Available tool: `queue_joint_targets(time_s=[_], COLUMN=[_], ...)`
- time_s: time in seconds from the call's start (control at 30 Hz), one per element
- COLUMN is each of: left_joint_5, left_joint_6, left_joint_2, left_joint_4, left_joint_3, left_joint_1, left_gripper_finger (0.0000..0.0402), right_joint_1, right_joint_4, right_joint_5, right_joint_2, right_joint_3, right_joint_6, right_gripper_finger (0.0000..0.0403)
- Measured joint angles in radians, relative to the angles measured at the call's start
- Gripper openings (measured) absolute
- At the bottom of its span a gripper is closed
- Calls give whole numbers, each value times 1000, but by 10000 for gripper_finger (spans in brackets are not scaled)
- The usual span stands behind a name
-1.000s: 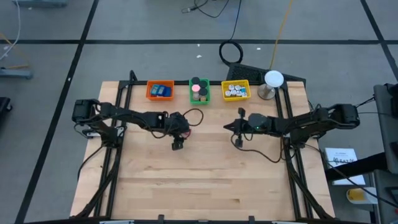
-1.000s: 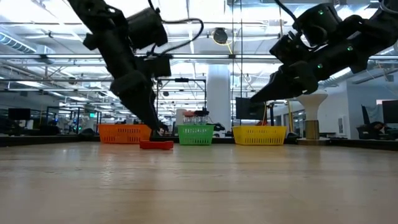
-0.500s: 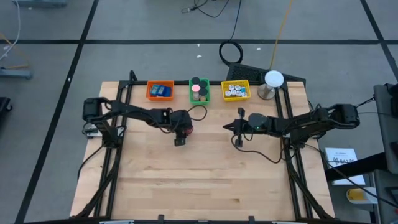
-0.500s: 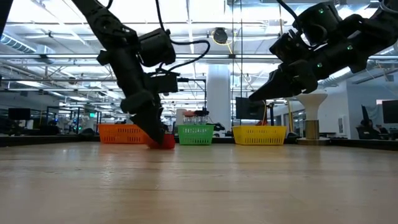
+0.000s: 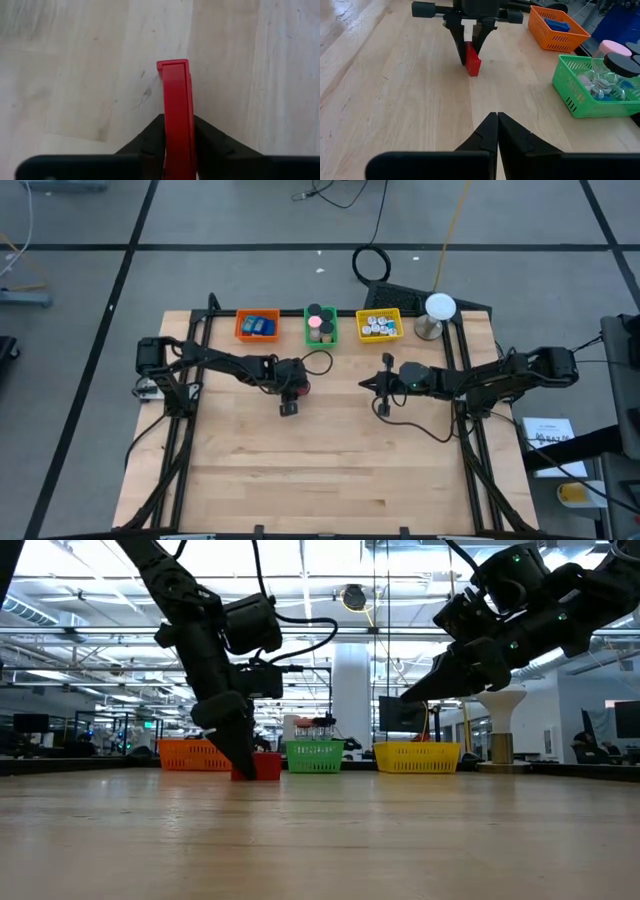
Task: Pick & Place Office items
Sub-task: Put the red digital clock into the orange bin
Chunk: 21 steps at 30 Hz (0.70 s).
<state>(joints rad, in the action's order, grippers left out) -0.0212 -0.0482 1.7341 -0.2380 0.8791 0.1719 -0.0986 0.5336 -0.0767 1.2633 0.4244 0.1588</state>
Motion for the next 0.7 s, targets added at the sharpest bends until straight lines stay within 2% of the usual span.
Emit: queue_joint_targets(time_s=[0.13,0.27,0.33,0.4,0.53,0.7], left_joint_5=[41,208,307,357,361,331], left_joint_6=[41,128,206,304,409,444], left_joint_2=[-20,-67,-83,-83,-54,-36], left_joint_4=[-64,-266,-361,-431,-480,-459], left_joint_3=[13,65,81,83,59,56], left_joint_1=[0,3,2,4,10,4], left_gripper_finger=[57,54,54,54,72,117], right_joint_1=[0,0,0,0,0,0], right_joint_4=[0,-3,-1,0,0,1], right_joint_5=[1,2,2,2,2,3], right_joint_2=[0,0,0,0,0,0], right_joint_3=[0,0,0,0,0,0], right_joint_6=[3,3,3,3,6,10], right_gripper_finger=[1,2,2,1,2,1])
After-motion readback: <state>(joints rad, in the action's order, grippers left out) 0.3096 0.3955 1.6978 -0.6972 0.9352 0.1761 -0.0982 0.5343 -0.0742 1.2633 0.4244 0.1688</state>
